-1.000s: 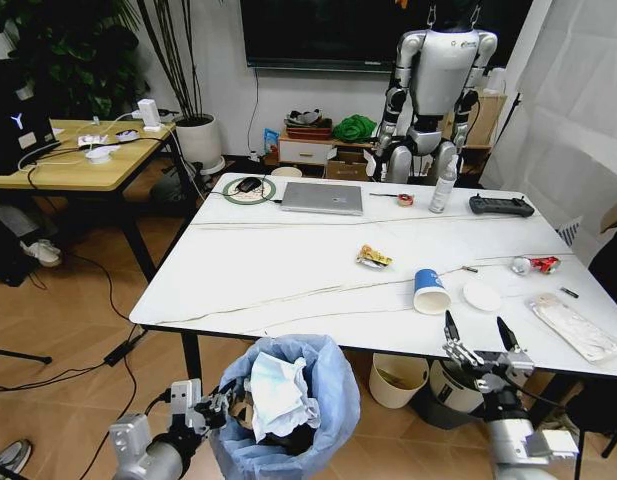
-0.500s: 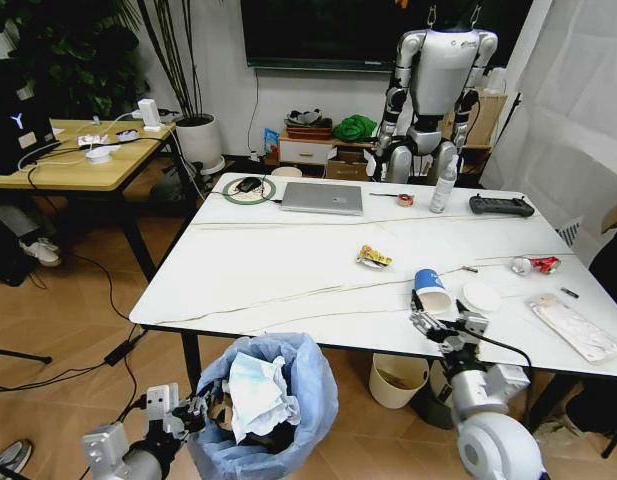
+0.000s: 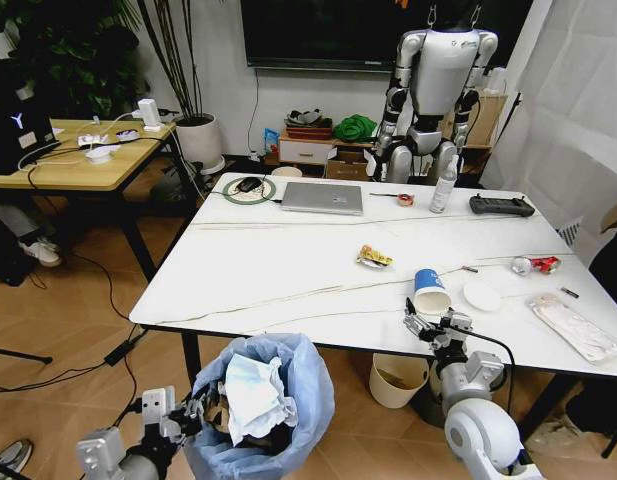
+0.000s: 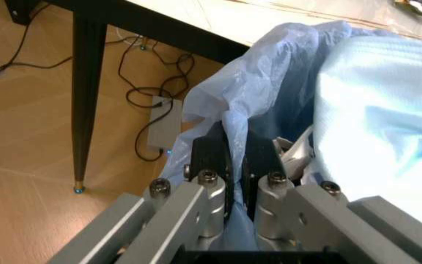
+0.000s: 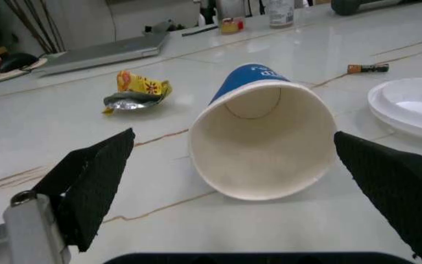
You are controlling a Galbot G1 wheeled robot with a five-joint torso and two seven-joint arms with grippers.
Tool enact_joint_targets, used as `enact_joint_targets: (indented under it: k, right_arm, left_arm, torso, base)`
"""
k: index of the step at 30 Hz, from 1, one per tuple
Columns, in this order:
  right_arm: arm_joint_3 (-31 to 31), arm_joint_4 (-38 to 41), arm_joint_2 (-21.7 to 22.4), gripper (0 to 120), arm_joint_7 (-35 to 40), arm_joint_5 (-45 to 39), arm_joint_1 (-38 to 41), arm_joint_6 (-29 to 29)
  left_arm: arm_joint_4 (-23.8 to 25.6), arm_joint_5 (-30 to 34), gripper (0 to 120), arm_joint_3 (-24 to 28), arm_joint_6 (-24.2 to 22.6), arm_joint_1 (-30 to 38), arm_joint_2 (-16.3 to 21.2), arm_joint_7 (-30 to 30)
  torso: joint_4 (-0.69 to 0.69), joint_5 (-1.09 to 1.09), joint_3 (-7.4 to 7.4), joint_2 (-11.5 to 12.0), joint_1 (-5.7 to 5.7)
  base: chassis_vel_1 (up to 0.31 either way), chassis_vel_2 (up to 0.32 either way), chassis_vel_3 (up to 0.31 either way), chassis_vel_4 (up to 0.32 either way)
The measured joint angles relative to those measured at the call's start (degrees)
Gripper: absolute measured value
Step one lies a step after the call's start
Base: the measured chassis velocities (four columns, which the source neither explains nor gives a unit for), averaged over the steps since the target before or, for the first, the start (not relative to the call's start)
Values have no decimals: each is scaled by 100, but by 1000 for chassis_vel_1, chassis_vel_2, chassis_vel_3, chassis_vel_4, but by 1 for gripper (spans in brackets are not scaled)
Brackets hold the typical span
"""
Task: Pick up the trash bin and place the trash from the table into it.
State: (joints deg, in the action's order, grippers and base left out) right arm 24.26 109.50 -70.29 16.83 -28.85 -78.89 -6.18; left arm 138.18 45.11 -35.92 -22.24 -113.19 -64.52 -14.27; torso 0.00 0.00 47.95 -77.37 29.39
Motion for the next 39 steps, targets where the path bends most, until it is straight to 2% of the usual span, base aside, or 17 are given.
enact_joint_targets:
  k: [20,25,26,31,32,35,39]
  right_arm:
    - [-285,-623,-55,98,-160,-8,566,37]
    - [-267,-677,-56,80,-194,-15,620,38]
    - [-267,-677,-56,80,-194,-15,620,38]
    - [-268,-687,-55,61,-206,-12,611,38]
    - [-274,-697,-54,53,-208,-10,617,38]
    - [-276,-717,-46,47,-208,-6,625,37]
    - [-247,-714,-13,31,-208,21,585,34]
  left_arm:
    - [30,-13,0,1,-19,5,-78,-16]
    - [21,-19,0,22,-19,9,-84,-17]
    - [21,-19,0,22,-19,9,-84,-17]
    - [10,-26,0,35,-19,12,-74,-17]
    - [10,-25,0,31,-19,16,-66,-17]
    - [10,-22,0,27,-19,21,-60,-17]
    - [-12,-21,0,30,-17,31,-58,-17]
  torso:
    - [0,0,0,0,0]
    - [0,0,-1,0,0]
    - [0,0,-1,0,0]
    - [0,0,-1,0,0]
    - [0,0,-1,0,0]
    - [0,0,-1,0,0]
    - [0,0,0,0,0]
  base:
    - [0,0,0,0]
    - [0,0,0,0]
    - [0,0,0,0]
    - [0,0,0,0]
    - [0,0,0,0]
    - [0,0,0,0]
    - [0,0,0,0]
